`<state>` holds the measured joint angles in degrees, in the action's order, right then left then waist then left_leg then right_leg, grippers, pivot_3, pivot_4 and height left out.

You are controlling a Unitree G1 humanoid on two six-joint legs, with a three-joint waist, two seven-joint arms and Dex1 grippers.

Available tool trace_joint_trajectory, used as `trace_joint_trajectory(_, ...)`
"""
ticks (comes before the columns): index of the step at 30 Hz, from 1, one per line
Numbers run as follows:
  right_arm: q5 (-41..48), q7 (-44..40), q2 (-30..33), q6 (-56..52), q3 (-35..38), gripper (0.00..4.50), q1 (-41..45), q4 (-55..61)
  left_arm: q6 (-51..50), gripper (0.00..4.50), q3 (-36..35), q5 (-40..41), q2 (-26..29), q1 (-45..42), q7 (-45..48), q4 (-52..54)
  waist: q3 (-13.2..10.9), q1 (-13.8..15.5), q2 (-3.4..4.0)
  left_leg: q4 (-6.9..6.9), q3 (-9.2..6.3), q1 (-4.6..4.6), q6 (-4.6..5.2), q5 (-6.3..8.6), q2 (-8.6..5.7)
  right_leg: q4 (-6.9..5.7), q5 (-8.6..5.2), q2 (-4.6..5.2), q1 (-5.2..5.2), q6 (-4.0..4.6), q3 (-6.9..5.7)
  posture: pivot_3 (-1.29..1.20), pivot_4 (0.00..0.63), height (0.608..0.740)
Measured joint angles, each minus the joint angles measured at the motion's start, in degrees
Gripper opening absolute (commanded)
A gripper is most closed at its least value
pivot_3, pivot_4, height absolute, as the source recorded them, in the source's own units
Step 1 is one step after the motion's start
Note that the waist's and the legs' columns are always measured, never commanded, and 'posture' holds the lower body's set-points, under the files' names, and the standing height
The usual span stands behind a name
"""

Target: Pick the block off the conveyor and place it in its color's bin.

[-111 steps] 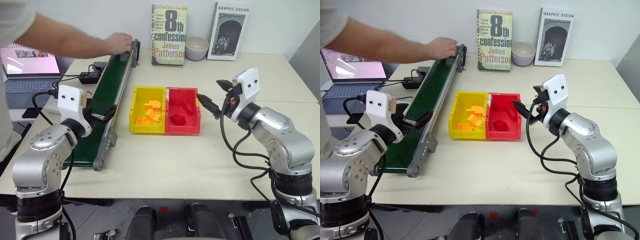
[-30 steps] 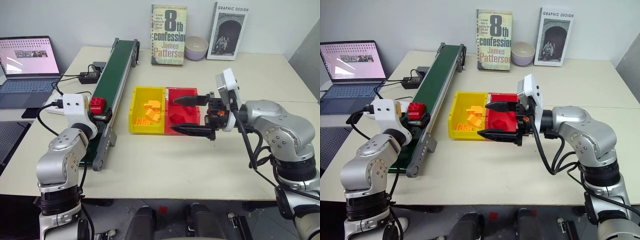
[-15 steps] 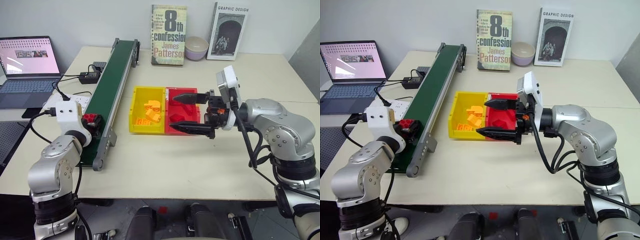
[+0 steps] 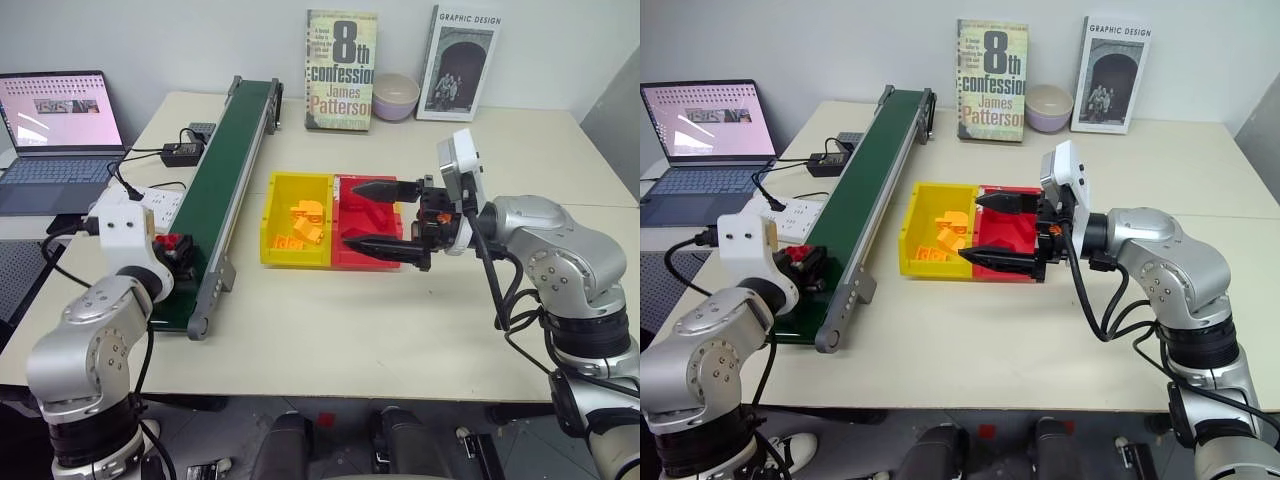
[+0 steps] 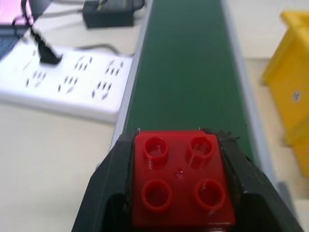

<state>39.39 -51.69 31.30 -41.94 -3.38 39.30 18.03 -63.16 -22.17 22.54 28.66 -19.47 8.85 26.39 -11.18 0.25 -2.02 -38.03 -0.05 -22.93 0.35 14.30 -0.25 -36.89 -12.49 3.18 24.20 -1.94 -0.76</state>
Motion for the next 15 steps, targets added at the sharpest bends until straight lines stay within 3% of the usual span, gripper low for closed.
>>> trace_joint_trajectory(4,-4.61,4.85,1.08,1.67,0.31,4.50,-2.02,1.91,2.08,1.54,6.67,1.02,2.84,-6.01,5.94,-3.14,0.00,-0.06,-0.03,0.00,0.08,-0.04,0.00,0.00,-0.06,0.05,0.00,0.01,0.02,-0.01,0.05,0.00,0.150,0.740)
trace_joint_trajectory(9,-9.96,15.36,1.94,-0.24,2.14,4.50,-7.39,7.20,11.31,1.54,17.25,-0.30,3.75,-20.61,16.42,-16.79,0.00,0.72,-0.03,0.02,0.20,-0.02,0.00,0.00,-0.10,0.04,0.00,0.00,0.04,-0.01,0.03,0.00,0.150,0.740)
trace_joint_trajectory(15,-11.14,21.34,1.34,-2.86,3.30,4.50,-9.30,10.95,19.38,1.54,24.40,-1.76,0.92,-25.10,25.33,-28.05,0.00,-0.26,-0.02,0.07,0.10,-0.08,0.01,0.01,-0.03,-0.01,0.00,-0.04,0.13,-0.02,0.04,0.00,0.150,0.740)
